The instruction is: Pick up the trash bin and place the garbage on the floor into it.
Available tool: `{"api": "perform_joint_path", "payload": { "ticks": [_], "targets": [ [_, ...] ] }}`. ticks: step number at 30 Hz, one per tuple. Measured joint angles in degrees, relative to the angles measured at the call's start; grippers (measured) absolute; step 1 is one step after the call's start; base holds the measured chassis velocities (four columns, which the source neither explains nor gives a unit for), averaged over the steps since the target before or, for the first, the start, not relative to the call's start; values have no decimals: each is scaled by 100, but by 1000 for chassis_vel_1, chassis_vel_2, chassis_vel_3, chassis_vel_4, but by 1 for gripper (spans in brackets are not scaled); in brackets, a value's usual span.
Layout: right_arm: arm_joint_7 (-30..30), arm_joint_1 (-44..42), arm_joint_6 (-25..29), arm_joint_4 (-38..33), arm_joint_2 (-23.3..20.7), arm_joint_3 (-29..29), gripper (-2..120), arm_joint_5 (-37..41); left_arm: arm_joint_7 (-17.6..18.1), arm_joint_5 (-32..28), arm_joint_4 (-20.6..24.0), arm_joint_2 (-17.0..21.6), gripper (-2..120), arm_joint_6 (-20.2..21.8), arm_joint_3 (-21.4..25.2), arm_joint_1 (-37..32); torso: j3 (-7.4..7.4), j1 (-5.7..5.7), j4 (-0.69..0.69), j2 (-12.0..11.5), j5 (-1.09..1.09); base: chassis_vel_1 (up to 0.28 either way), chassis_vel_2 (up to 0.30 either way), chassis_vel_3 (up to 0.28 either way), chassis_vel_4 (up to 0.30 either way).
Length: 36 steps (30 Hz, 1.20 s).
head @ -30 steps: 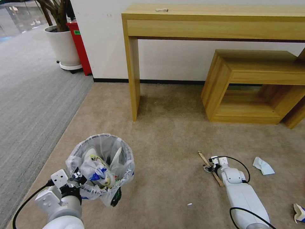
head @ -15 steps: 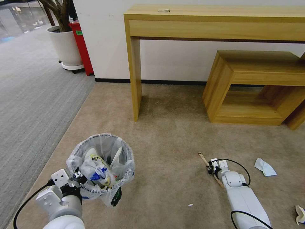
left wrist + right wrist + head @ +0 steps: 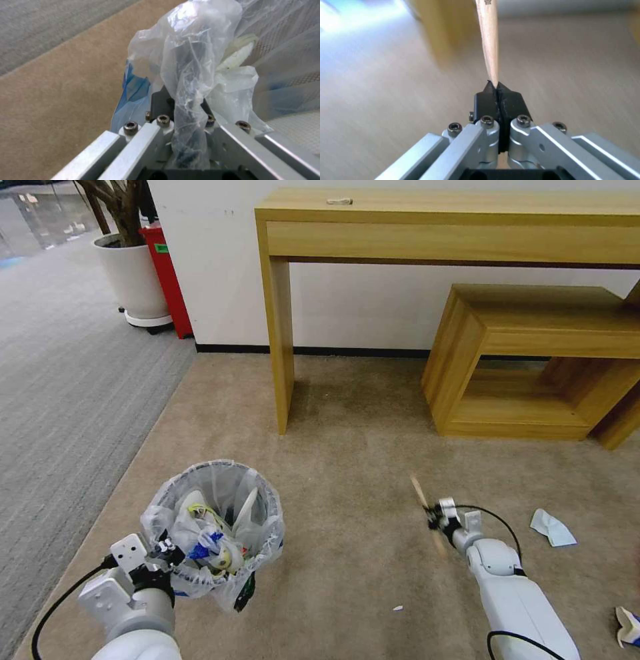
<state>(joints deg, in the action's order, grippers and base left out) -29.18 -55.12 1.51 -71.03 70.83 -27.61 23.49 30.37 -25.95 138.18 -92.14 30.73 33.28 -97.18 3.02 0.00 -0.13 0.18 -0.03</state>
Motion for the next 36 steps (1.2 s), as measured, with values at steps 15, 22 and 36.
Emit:
{"api": "perform_joint_path", "payload": {
  "ticks": [15, 22, 36],
  "targets": [
    [-1488, 243, 775, -3353, 218, 2298, 0, 2973, -128, 146, -419, 1, 0, 12, -638, 169, 0, 0, 0, 0, 1, 0, 0, 0, 0],
    [-2163, 268, 769, -3205, 222, 2590, 0, 2210, -154, 210, -538, 1, 0, 2, -716, 264, 0, 0, 0, 0, 2, 0, 0, 0, 0],
    [-2787, 159, 988, -2214, 197, 2434, 0, 1487, -163, 140, -433, 1, 0, 28, -713, 276, 0, 0, -1, 0, 3, 0, 0, 0, 0]
  ]
}}
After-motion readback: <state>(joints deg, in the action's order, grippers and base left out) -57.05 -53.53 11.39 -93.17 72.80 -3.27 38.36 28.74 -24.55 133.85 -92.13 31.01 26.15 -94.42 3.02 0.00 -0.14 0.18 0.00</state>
